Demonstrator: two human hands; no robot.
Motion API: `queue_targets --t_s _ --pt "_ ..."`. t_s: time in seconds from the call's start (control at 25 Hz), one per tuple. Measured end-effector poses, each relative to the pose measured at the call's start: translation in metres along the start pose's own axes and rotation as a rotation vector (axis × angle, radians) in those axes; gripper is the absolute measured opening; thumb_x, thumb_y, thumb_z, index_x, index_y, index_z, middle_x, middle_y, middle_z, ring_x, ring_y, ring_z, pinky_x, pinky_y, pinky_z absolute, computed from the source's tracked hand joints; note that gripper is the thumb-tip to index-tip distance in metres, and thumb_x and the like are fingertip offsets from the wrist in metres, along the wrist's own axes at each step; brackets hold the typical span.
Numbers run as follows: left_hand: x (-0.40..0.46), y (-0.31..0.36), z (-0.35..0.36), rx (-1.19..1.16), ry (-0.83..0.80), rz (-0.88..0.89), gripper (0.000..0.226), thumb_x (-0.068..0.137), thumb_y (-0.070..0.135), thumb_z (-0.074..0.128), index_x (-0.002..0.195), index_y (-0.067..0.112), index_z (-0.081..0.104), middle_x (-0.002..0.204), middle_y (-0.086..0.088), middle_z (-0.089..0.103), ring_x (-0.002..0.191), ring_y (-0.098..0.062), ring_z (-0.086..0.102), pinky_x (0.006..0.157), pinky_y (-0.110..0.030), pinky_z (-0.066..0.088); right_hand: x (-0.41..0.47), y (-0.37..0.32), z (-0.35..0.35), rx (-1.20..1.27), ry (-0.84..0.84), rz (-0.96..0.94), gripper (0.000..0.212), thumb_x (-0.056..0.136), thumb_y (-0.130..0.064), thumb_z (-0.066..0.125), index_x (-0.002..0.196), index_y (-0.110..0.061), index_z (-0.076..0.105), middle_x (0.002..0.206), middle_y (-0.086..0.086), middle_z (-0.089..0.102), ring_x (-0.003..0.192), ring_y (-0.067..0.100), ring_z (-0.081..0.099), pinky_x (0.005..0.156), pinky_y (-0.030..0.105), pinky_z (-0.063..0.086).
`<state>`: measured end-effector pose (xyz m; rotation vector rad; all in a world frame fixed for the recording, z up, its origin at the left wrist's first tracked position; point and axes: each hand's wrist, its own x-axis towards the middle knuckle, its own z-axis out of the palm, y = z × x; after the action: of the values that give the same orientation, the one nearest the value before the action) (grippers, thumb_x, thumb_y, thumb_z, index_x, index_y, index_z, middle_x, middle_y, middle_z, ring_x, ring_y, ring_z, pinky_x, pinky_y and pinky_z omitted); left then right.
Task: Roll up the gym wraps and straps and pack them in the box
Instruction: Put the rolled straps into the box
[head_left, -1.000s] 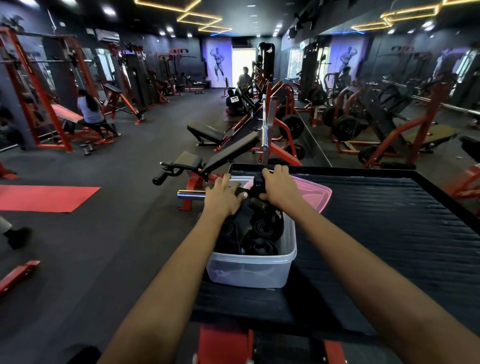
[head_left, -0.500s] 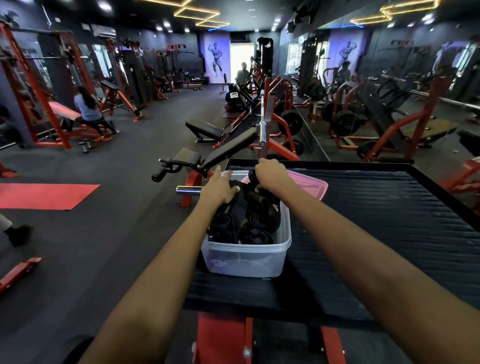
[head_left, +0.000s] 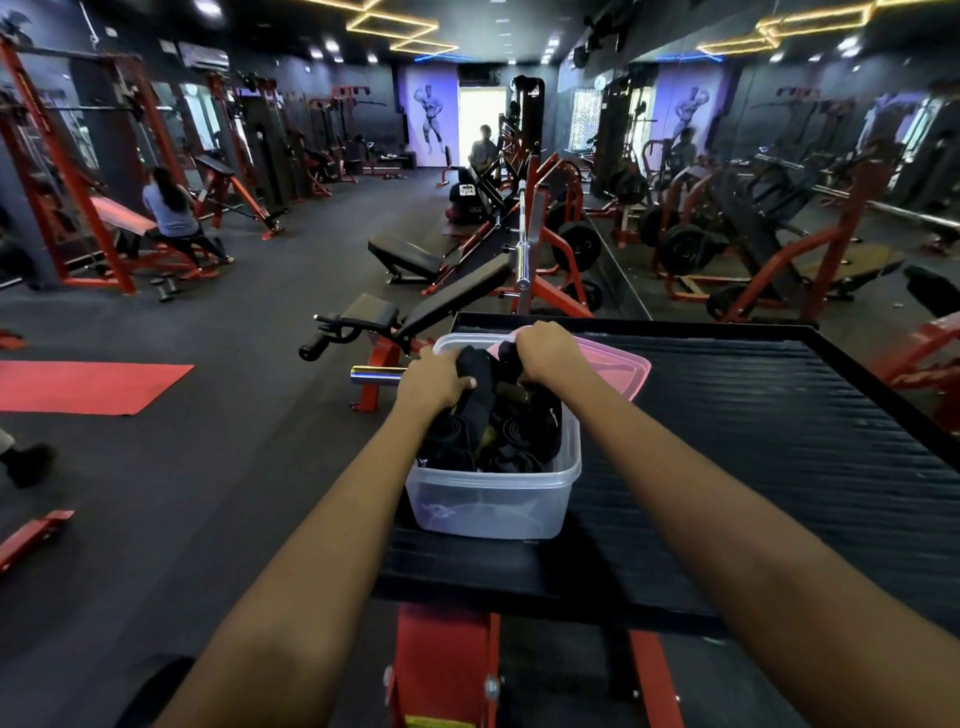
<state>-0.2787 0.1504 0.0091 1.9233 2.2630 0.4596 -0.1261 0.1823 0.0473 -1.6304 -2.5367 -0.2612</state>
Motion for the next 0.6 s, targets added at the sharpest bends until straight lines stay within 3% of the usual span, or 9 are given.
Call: queue_targets --t_s 0.2,0.48,0.6 --pt "-0.005 0.0 0.0 -0.008 -0.003 0.02 0.061 0.09 0.041 0.055 0.144 0.031 0.03 0.134 -0.025 0.041 0.118 -0.041 0.048 0.099 -0.044 0.041 0.001 -0.005 0.011 0.025 0.046 0.032 0.026 0.084 -0.004 0.051 0.107 -0.003 0.063 0.112 0.017 0.065 0.107 0.036 0.061 0.088 0.04 0.05" --pt "-0.004 0.001 -0.002 -0.028 -0.01 0.03 0.054 0.09 0.038 0.056 0.139 0.021 0.038 0.132 -0.025 0.041 0.116 -0.042 0.05 0.098 -0.044 0.042 0.009 0.003 0.024 0.03 -0.094 -0.001 0.028 0.088 -0.017 0.053 0.113 -0.013 0.064 0.119 0.011 0.064 0.113 0.03 0.058 0.092 0.035 0.044" --pt "-0.006 0.002 0.003 0.004 0.026 0.056 0.053 0.089 0.034 0.059 0.137 0.02 0.04 0.13 -0.024 0.042 0.111 -0.042 0.053 0.095 -0.045 0.043 0.013 -0.001 0.03 0.025 -0.056 0.022 0.025 0.089 -0.014 0.05 0.108 -0.014 0.066 0.114 0.007 0.067 0.109 0.027 0.061 0.092 0.033 0.045"
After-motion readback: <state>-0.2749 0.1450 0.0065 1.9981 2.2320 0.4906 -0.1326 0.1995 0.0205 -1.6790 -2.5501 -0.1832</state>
